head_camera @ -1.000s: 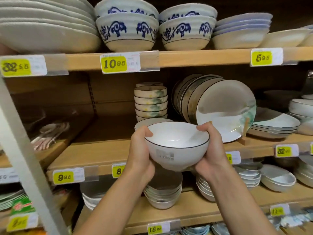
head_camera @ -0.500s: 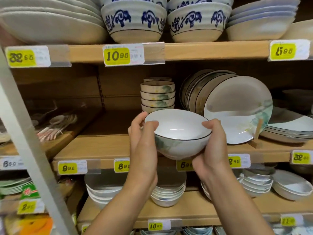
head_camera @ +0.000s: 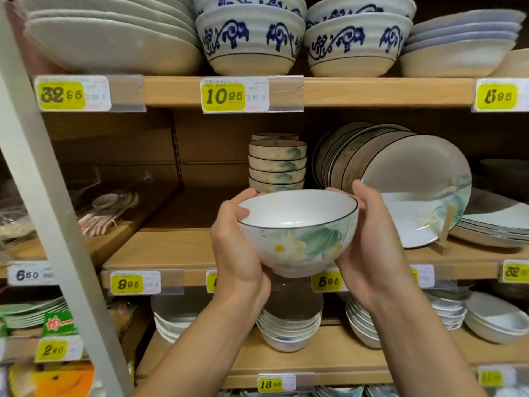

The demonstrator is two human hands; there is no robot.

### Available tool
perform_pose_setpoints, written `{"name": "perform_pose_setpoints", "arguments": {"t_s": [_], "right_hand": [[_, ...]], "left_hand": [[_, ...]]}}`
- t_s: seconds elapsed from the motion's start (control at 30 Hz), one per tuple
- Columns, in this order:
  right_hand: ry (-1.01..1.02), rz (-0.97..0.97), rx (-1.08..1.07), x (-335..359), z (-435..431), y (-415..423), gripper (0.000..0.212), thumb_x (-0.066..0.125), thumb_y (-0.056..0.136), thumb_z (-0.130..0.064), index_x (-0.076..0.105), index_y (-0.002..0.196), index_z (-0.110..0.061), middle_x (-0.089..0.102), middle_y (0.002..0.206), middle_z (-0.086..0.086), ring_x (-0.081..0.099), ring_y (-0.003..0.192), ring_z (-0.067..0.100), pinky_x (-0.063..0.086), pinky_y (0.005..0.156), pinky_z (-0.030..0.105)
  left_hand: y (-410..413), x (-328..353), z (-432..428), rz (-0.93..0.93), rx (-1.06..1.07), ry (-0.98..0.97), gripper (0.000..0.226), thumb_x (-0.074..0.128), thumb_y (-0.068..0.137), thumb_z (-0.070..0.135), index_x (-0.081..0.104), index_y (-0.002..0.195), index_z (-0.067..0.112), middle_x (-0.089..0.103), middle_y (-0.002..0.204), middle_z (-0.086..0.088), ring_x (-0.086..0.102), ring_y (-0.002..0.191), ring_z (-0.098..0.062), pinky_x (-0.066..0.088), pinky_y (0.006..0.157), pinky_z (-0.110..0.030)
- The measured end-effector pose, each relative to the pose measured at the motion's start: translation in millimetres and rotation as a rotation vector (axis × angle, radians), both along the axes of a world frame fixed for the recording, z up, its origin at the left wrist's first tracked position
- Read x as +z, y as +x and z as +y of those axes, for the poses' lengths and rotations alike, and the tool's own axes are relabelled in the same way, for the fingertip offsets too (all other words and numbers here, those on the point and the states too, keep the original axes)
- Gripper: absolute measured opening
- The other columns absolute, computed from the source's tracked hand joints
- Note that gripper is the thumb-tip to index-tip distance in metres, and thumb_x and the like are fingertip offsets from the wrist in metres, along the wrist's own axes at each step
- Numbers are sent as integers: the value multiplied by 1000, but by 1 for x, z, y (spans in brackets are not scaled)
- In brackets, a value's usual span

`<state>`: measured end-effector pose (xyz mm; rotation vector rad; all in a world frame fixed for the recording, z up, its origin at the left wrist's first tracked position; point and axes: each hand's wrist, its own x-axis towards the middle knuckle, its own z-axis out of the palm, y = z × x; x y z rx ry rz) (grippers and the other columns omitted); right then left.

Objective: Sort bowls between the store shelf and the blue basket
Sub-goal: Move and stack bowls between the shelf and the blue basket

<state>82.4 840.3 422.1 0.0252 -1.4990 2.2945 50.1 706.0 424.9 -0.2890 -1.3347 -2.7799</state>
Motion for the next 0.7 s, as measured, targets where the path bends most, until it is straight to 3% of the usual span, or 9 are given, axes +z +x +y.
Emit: {"name": "perform_pose_setpoints", "arguments": {"t_s": [0.1, 0.17, 0.27, 0.4, 0.47, 0.57, 0.7], "right_hand": [[130, 104, 6, 5, -10, 3, 34, 46, 87, -55, 76, 84, -40, 76, 92, -7, 71, 89, 5, 55, 63, 19], [160, 122, -47, 14, -10, -9, 35, 44, 85, -49, 76, 73, -41, 74, 79, -12, 69, 76, -1, 51, 57, 16], [233, 97, -140, 20, -1, -39, 40, 40, 81, -44, 72, 60, -35, 68, 65, -13, 65, 63, -1, 46, 52, 17], [265, 22, -251, 12, 16, -76, 40, 37, 78, -49, 70, 89, -29, 75, 87, -4, 68, 87, 10, 51, 73, 32], [281, 1, -282, 12, 20, -87, 46, 36, 79, -49, 68, 103, -26, 75, 98, -1, 66, 100, 17, 51, 85, 36], [332, -24, -288, 9, 24, -98, 54, 33, 81, -48, 66, 113, -21, 73, 105, 2, 65, 104, 18, 50, 82, 33], [398, -92, -267, -3, 29, -106, 60, 29, 80, -49, 66, 117, -19, 72, 110, 3, 63, 109, 20, 49, 97, 41]], "left_hand": [[-11, 14, 3, 80, 95, -23, 41, 49, 72, 32, 66, 108, 20, 68, 115, -12, 64, 108, -31, 52, 93, -52], [-25, 25, 6, 118, 136, -67, 42, 49, 70, 36, 60, 108, 22, 61, 122, -16, 59, 113, -32, 47, 97, -50], [-51, 37, 13, 135, 157, -229, 37, 45, 71, 45, 56, 92, 17, 58, 109, -18, 58, 103, -32, 45, 92, -49], [-80, 34, 23, 142, 200, -441, 52, 36, 80, 47, 63, 106, 10, 63, 116, -16, 57, 110, -32, 41, 102, -54], [-90, 31, 25, 221, 285, -541, 41, 30, 94, 34, 62, 101, 9, 62, 113, -15, 54, 110, -32, 40, 101, -51], [-102, 23, 27, 254, 339, -605, 37, 24, 102, 20, 57, 88, 8, 60, 100, -13, 52, 105, -34, 41, 95, -47], [-113, 7, 30, 215, 348, -606, 42, 25, 103, 28, 60, 88, 10, 64, 99, -14, 57, 100, -31, 45, 91, -45]]}}
